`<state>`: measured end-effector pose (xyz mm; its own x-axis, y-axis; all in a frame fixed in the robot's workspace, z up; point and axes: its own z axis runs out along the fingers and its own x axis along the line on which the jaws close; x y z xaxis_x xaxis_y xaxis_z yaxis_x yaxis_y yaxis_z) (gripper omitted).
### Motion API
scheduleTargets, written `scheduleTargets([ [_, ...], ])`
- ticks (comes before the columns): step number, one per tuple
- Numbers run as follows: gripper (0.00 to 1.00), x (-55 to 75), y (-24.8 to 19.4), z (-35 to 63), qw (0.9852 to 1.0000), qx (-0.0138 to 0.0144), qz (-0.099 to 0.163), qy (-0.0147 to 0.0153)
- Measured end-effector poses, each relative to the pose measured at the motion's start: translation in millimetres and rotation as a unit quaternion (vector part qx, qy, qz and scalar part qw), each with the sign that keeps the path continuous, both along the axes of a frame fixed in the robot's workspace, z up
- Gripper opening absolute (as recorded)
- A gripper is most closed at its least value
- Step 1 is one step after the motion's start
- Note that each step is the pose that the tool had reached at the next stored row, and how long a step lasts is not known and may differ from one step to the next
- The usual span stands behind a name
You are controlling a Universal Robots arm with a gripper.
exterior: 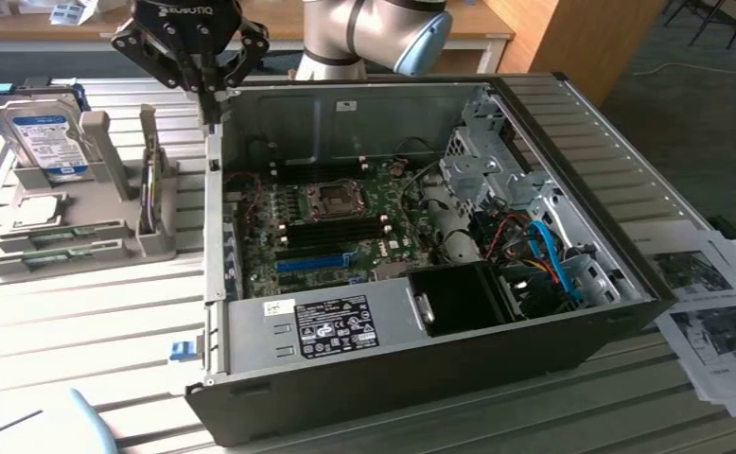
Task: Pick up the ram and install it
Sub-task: 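Reach for the ram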
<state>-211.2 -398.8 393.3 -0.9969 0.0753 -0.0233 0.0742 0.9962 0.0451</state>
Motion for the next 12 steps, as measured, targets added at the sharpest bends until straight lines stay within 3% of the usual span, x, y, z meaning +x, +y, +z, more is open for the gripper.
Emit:
scheduleTargets([
  [12, 0.09, -24.8, 0.0, -0.1, 1.0, 0.0, 0.0, 0.0],
])
